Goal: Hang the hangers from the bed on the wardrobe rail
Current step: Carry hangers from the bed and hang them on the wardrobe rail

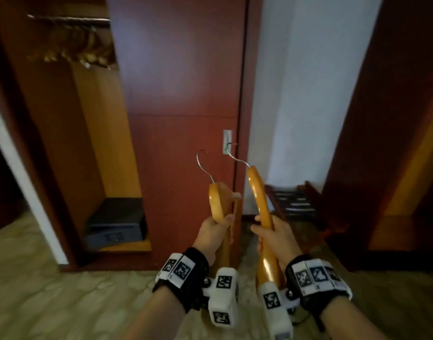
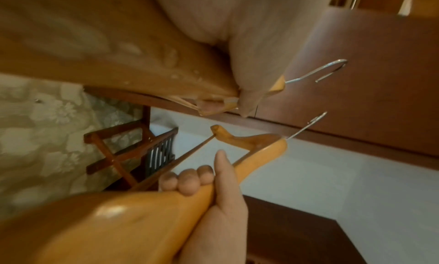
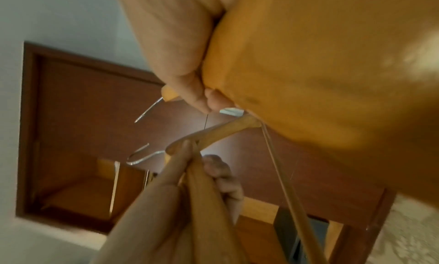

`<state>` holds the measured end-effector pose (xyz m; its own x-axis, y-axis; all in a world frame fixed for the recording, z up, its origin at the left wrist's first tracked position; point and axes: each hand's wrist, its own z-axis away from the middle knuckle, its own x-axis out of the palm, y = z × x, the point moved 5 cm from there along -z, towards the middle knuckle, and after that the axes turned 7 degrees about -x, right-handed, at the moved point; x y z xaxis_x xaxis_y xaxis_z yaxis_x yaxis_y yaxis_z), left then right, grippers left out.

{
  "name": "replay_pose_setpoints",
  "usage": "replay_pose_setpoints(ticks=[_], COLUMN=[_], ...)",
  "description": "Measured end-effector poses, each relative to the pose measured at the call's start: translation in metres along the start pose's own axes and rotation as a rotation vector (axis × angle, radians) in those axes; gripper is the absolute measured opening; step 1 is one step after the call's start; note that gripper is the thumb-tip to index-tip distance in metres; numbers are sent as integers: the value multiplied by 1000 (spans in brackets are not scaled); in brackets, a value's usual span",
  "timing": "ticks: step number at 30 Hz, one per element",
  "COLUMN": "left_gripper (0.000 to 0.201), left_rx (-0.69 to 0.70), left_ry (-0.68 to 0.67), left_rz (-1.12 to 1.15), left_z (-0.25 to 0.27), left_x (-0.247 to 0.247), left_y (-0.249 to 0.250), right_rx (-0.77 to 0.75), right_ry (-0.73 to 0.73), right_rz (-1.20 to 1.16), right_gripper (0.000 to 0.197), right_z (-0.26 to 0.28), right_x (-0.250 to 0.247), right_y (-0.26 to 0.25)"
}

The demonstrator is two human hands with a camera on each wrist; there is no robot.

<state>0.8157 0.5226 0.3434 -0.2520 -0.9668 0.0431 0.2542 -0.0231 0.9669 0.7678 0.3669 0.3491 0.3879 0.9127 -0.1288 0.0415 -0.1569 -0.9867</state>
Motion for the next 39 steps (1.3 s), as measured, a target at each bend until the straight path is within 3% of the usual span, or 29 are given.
replay_pose_setpoints(ticks=[6, 18, 25, 33, 39], left_gripper=[27, 25, 32, 24, 24], left_rx=[6, 72, 61, 143, 181], left_ry=[189, 581, 647, 636, 562], left_rz=[55, 73, 98, 88, 62], left_z=[-53, -153, -195, -252, -302], left_x=[-110, -307, -421, -572, -657], left_y=[34, 119, 132, 174, 220], right_rx=[-76, -163, -78, 65, 179], right_ry=[-228, -533, -629, -596, -552], right_rz=[-6, -48, -162, -351, -534], right_gripper=[16, 14, 3, 15, 24], right_z=[-68, -204, -246, -297, -351], right_x=[134, 350, 477, 638, 713], right_y=[-22, -76, -91, -128, -164])
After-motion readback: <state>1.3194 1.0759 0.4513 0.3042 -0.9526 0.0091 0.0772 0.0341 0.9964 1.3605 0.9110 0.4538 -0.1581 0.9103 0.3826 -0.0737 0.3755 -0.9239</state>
